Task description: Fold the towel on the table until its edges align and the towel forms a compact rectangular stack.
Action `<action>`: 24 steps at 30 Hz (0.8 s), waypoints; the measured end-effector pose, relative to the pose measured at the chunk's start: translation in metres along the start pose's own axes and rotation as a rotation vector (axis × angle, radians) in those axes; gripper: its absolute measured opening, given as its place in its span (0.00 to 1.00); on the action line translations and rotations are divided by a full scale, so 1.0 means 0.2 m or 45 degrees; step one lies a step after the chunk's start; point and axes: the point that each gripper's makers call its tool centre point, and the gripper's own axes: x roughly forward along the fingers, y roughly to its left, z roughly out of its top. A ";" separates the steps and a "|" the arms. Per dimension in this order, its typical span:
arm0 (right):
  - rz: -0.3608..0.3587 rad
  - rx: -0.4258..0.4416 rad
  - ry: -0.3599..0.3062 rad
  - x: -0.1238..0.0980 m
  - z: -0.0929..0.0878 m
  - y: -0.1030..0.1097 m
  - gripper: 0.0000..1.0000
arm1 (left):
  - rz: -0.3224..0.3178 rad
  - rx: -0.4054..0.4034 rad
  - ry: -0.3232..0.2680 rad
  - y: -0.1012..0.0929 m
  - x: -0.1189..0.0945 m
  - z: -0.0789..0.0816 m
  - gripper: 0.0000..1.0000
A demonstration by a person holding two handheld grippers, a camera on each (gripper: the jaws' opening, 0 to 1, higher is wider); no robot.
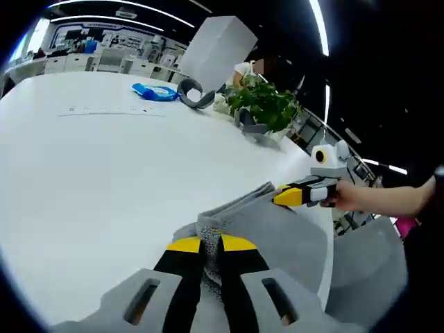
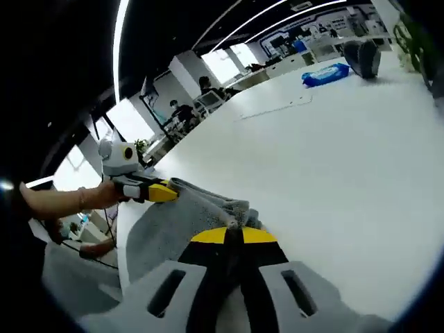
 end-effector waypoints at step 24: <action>0.037 -0.429 0.034 -0.24 -0.01 0.40 0.24 | 0.003 0.357 -0.181 -0.38 -0.32 0.02 0.33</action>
